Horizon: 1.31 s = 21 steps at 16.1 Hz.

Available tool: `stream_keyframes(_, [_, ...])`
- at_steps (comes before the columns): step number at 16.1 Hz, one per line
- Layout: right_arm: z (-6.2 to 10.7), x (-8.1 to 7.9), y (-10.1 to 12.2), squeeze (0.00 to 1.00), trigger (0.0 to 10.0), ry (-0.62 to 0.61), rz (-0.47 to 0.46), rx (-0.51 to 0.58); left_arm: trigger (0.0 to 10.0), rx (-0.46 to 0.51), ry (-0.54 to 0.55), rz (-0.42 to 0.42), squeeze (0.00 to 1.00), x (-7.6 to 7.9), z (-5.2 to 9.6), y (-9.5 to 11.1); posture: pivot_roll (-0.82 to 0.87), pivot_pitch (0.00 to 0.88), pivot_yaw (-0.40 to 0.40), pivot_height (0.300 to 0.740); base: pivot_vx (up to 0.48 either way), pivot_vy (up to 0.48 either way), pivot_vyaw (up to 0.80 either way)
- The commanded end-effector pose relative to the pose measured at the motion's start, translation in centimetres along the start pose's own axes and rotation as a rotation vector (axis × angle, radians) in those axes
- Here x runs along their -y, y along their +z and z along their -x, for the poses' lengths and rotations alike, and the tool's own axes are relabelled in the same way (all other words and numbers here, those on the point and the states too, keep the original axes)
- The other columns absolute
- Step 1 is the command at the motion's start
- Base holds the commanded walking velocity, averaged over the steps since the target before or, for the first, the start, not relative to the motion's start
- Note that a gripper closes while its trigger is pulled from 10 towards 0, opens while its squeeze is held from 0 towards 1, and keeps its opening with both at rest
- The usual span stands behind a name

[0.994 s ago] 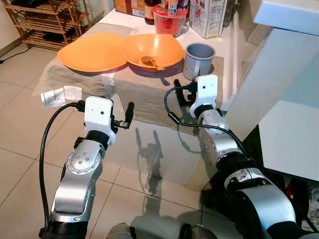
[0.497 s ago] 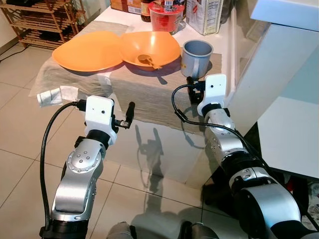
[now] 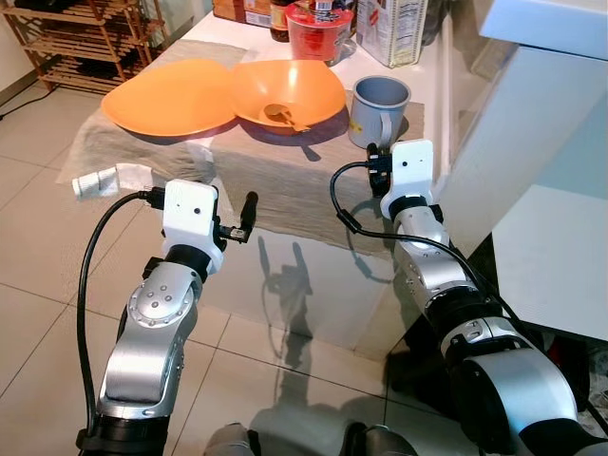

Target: Setting the table

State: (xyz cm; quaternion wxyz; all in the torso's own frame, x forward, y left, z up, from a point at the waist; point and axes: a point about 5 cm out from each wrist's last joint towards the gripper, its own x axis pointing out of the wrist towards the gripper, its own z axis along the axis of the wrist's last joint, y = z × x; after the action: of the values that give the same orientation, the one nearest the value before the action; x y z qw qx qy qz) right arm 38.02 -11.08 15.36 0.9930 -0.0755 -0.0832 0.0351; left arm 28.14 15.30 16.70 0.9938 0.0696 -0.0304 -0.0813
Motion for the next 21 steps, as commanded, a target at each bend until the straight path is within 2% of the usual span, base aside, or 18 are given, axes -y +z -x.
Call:
stream_keyframes(1, [-0.2, 0.1, 0.6, 0.0, 10.0, -0.006, -0.002, 0.027, 10.0, 0.005, -0.012, -0.005, 0.0, 0.2, -0.2, 0.1, 0.14, 0.11, -0.008, 0.727, 0.0, 0.0, 0.0])
stream_keyframes(5, [-0.7, 0.2, 0.9, 0.0, 10.0, -0.016, -0.017, 0.013, 10.0, 0.007, -0.013, -0.006, 0.0, 0.2, -0.4, 0.1, 0.15, 0.116, -0.003, 0.727, 0.0, 0.0, 0.0])
stream_keyframes(9, [-1.8, 0.6, 1.7, 0.0, 10.0, -0.051, -0.025, -0.018, 10.0, 0.007, -0.021, -0.01, 0.0, 0.3, -0.4, 0.1, 0.14, 0.118, -0.003, 0.727, 0.0, 0.0, 0.0])
stream_keyframes(10, [-1.9, 0.4, 1.8, 0.0, 9.8, -0.051, -0.03, -0.027, 10.0, 0.008, -0.019, -0.01, 0.0, 0.3, -0.4, 0.1, 0.15, 0.119, -0.003, 0.727, 0.0, 0.0, 0.0])
stream_keyframes(11, [-1.9, 0.3, 1.7, 0.0, 5.0, -0.05, -0.034, -0.033, 10.0, 0.009, -0.018, -0.011, 0.0, 0.3, -0.4, 0.1, 0.15, 0.115, -0.003, 0.727, 0.0, 0.0, 0.0])
stream_keyframes(12, [-1.9, 0.2, 1.6, 0.0, 4.3, -0.051, -0.038, -0.038, 10.0, 0.008, -0.018, -0.012, 0.0, 0.3, -0.4, 0.1, 0.15, 0.114, -0.003, 0.727, 0.0, 0.0, 0.0])
stream_keyframes(13, [-1.9, 0.2, 1.4, 0.0, 0.0, -0.054, -0.053, -0.054, 10.0, 0.007, -0.017, -0.016, 0.0, 0.2, -0.3, 0.0, 0.16, 0.11, -0.003, 0.727, 0.0, 0.0, 0.0])
stream_keyframes(21, [-1.7, 0.2, 1.0, 0.0, 0.0, -0.056, -0.062, -0.064, 10.0, 0.009, -0.018, -0.022, 0.0, 0.2, -0.6, 0.0, 0.15, 0.097, -0.002, 0.727, 0.0, 0.0, 0.0])
